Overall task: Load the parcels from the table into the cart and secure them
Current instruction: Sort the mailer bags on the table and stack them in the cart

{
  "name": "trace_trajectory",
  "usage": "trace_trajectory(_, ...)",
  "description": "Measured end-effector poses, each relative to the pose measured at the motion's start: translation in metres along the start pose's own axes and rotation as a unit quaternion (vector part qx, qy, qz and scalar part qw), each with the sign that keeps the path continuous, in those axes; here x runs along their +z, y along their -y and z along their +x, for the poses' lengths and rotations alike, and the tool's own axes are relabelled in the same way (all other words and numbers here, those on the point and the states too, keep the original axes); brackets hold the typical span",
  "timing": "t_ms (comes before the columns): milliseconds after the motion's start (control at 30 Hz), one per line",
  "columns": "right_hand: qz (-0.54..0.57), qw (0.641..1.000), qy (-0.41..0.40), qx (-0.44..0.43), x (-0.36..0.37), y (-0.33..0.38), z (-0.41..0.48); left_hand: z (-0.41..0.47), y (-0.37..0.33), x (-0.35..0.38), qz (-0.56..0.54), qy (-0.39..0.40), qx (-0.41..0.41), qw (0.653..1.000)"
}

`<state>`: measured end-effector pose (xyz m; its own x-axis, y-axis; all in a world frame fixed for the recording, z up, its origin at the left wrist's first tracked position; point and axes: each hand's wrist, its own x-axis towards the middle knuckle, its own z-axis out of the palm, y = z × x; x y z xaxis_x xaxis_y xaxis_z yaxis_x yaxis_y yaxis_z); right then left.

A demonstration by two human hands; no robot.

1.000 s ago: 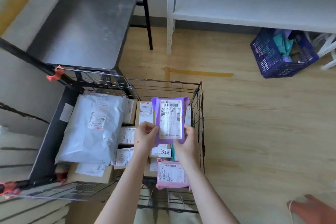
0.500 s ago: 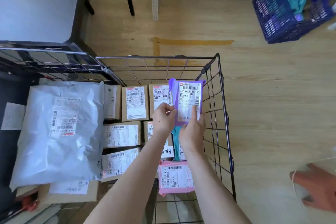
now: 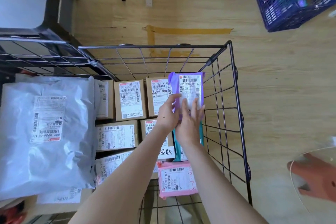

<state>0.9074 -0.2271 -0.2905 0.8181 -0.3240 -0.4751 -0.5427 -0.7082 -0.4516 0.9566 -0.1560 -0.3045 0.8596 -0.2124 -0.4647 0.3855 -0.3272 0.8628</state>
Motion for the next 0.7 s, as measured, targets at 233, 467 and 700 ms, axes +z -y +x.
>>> trace_trajectory(233, -0.025, 0.999, 0.034, 0.021, -0.009, 0.000, 0.007, 0.000, -0.005, 0.000, 0.005, 0.005, -0.014, 1.000)
trace_trajectory(467, -0.002, 1.000, 0.026, -0.002, -0.018, -0.002, -0.005, -0.019, 0.004, -0.014, 0.027, 0.003, -0.036, 0.999)
trace_trajectory(700, 0.017, 0.999, -0.006, -0.047, -0.022, -0.004, -0.032, -0.064, 0.032, -0.046, 0.116, -0.023, -0.071, 0.991)
